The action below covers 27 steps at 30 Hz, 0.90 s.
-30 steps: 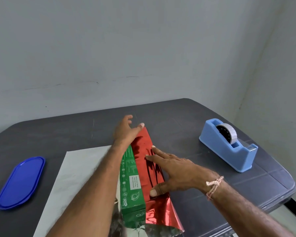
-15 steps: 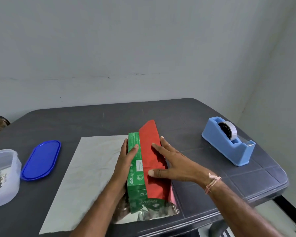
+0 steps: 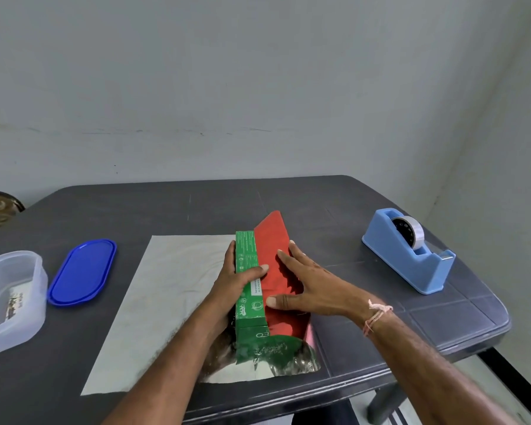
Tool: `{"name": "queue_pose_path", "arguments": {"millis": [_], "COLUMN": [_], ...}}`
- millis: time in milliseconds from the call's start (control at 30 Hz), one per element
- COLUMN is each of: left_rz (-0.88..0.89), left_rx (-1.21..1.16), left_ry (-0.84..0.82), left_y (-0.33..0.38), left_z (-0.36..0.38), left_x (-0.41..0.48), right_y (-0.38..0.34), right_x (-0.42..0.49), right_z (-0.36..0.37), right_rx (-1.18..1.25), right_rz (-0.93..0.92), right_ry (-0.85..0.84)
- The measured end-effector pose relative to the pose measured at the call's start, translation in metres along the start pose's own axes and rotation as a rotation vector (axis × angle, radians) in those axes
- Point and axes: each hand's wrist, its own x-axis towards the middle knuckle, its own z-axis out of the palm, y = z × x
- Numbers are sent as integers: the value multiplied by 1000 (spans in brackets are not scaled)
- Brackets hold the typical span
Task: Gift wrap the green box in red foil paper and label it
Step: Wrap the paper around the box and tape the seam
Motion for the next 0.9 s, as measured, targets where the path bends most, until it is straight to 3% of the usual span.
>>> {"name": "queue_pose_path", "arguments": {"millis": [900], "left_rz": [-69], "left_rx": [-33], "left_ry": [-29], "left_y": [4], "left_z": [-1], "left_x": [-1], "right_y": [-7], "right_x": [-8], "right_z": [19], "right_rx": [226], "right_rz": [-31], "right_ry": [-12]}}
